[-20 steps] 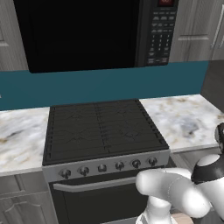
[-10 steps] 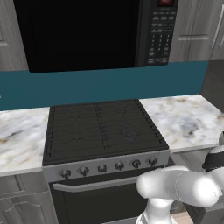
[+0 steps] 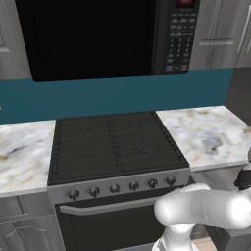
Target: Take the pizza cutter from the drawer on the right and place it on the dining counter for cutting.
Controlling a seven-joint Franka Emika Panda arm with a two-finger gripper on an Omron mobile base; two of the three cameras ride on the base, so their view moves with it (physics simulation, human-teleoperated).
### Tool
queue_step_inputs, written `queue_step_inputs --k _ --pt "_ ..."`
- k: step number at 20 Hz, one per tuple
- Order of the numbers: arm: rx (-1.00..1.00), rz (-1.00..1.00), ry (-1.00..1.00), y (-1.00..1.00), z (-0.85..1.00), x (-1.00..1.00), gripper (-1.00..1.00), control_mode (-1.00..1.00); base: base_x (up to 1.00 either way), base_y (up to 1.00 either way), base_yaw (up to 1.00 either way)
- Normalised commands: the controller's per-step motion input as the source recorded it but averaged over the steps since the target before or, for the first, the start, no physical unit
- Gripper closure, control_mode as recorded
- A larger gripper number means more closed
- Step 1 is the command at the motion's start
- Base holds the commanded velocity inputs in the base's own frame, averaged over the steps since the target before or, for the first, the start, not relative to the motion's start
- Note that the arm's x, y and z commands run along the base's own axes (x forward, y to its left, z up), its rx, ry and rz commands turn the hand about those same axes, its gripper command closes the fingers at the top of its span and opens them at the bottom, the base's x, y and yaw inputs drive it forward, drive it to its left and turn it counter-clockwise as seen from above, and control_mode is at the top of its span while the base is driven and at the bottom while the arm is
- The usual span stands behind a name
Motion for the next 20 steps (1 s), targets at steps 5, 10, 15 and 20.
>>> queue_step_inputs --k 5,10,15,20 --pt "0.00 0.02 0.04 -0.02 -0.23 0.14 -1.00 -1.00 0.00 0.00 0.00" --pt "0.00 0.05 0.03 -0.06 -0.20 0.00 -1.00 -1.00 0.00 0.00 0.00" --pt "0.00 0.02 0.05 0.00 -0.18 0.01 -1.00 -1.00 0.00 0.00 0.00" --pt "0.03 0.02 0.04 0.00 -0.12 0.00 -1.00 -1.00 0.00 0.00 0.00"
